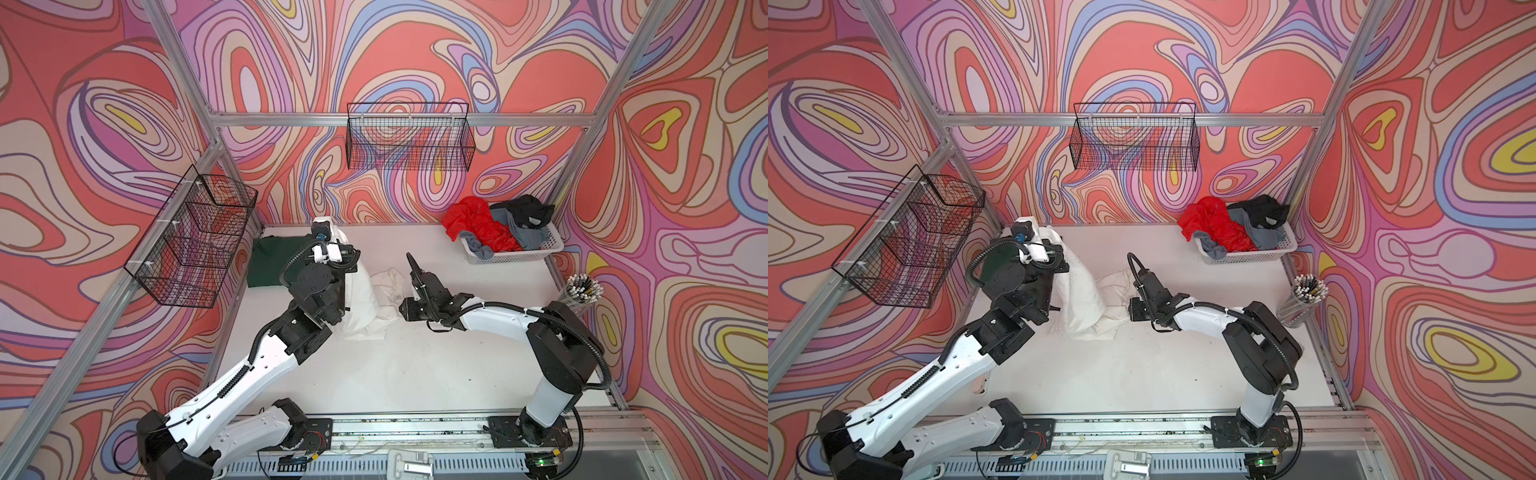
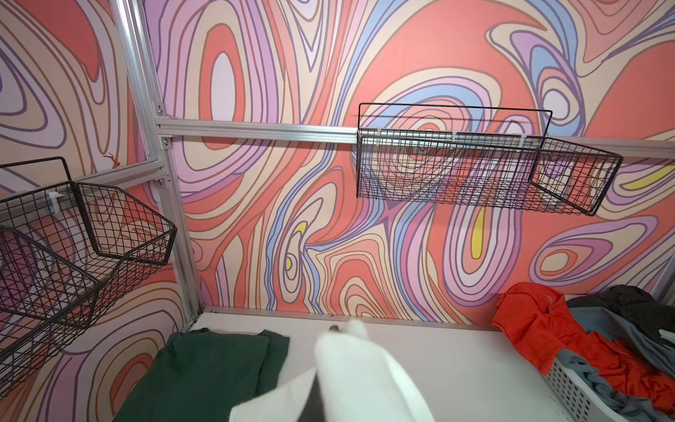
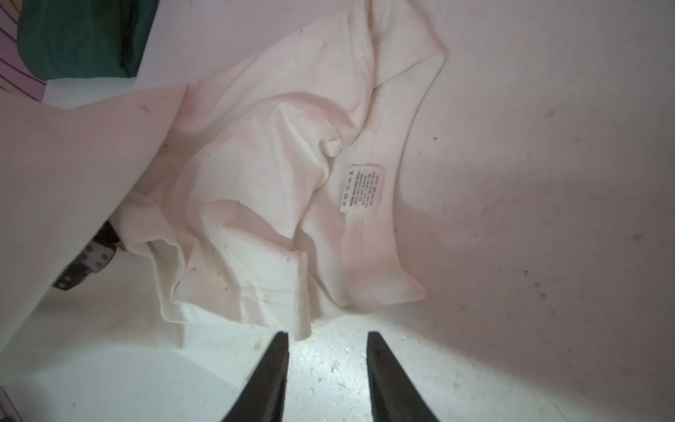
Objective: Fold and stack the t-shirts
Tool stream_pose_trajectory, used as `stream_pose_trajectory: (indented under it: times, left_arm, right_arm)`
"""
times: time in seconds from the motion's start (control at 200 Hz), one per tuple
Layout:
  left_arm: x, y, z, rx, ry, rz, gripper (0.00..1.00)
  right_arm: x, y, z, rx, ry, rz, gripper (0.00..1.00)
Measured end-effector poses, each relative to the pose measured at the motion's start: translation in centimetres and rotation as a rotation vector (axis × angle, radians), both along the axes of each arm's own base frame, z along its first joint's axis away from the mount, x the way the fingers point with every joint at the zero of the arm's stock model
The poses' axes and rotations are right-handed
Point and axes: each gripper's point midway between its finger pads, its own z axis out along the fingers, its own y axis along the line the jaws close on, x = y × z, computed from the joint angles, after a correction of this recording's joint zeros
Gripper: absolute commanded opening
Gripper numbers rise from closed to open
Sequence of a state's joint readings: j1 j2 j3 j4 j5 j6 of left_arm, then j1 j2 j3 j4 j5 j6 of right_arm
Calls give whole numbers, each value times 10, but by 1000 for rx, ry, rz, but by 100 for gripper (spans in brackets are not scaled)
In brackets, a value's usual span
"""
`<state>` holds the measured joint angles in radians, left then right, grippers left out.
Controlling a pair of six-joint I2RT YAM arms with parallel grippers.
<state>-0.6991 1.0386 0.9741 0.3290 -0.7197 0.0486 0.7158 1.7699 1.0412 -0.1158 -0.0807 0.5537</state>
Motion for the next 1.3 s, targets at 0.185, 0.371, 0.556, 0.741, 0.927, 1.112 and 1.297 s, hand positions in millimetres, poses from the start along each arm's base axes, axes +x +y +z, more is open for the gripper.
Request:
stream_pose_trajectory:
  times: [0.185, 0.371, 0.556, 0.741, 0.927, 1.112, 1.297]
  left_arm:
    - [0, 0, -2, 4, 5, 1, 0]
    - [1, 1, -8, 11, 17, 12, 0]
    - [1, 4, -11, 22, 29, 29, 0]
    - [2, 7, -15, 30, 42, 44, 0]
    - [3, 8, -21, 43, 58, 51, 0]
    - [5, 8, -28, 59, 83, 53, 0]
    - [5, 8, -34, 59, 103, 50, 0]
  right_arm:
    - [3, 14, -10, 33, 24, 23, 37]
    - [10, 21, -14, 30, 24, 28, 32]
    - [12, 27, -18, 35, 33, 37, 21]
    - [11, 31, -19, 50, 44, 47, 3]
    - [12, 30, -20, 43, 44, 42, 0]
    - [21, 10, -6, -37, -7, -42, 0]
    - [33, -25, 93, -17, -221, -192, 0]
